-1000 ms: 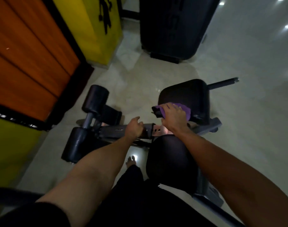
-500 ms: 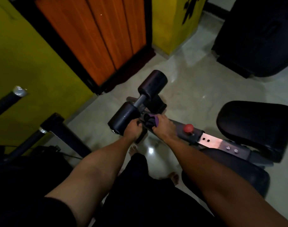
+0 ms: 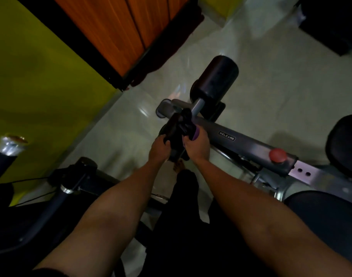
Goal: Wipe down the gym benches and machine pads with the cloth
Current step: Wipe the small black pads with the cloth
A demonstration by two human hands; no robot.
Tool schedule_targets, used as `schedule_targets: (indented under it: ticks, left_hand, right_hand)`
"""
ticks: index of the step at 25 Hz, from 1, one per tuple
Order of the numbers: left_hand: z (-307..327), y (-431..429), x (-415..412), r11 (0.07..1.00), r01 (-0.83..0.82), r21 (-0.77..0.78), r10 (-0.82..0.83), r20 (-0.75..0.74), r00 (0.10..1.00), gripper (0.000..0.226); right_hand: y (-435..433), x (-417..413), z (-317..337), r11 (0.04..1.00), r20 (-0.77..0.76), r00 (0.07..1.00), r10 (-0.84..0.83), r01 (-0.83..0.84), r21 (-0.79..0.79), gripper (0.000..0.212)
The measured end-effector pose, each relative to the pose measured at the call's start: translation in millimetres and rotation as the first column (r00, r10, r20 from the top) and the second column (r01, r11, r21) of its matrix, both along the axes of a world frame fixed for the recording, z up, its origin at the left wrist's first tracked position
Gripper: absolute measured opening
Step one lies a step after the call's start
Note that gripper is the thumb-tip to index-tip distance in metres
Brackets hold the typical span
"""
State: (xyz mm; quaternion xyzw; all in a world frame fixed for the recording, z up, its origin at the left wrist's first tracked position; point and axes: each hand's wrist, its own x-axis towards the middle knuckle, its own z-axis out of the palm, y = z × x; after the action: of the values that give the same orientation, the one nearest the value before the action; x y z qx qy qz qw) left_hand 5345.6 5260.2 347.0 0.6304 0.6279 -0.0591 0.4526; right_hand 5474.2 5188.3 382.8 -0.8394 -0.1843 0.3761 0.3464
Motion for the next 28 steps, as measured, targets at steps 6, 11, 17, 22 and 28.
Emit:
schedule_targets:
  ticks: [6,11,17,22,28]
  left_hand:
    - [-49.0,33.8,-14.7,0.993,-0.098,-0.070,0.100,0.024,0.995,0.041]
    - [-70.2,34.0,-16.2,0.984,-0.170,-0.045,0.172,0.051,0.984,0.043]
    - [-77.1,22.8,-16.1,0.971,-0.241,-0.001,0.239,0.123,0.963,0.044]
    - [-86.1,31.6,-20.2,0.968,-0.248,-0.030,0.250,0.137,0.959,0.041]
    - [-95.9,38.3,-22.5,0.948,-0.279,-0.155,0.293,0.081,0.953,0.048]
  right_hand:
    - [9.9,-73.0,-75.6,0.983,0.092,0.983,0.159,-0.148,-0.113,0.079]
    - [-40.0,-130.1,-97.8,0.981,0.064,0.980,0.188,-0.185,-0.053,0.076]
    - [29.5,-48.1,-115.3,0.958,0.297,0.911,0.286,-0.267,-0.103,0.066]
    - [47.7,-12.1,-129.0,0.971,0.139,0.962,-0.237,0.229,0.070,0.054]
    - [-14.0,-134.1,-110.1,0.994,0.149,0.988,0.038,-0.022,-0.106,0.068]
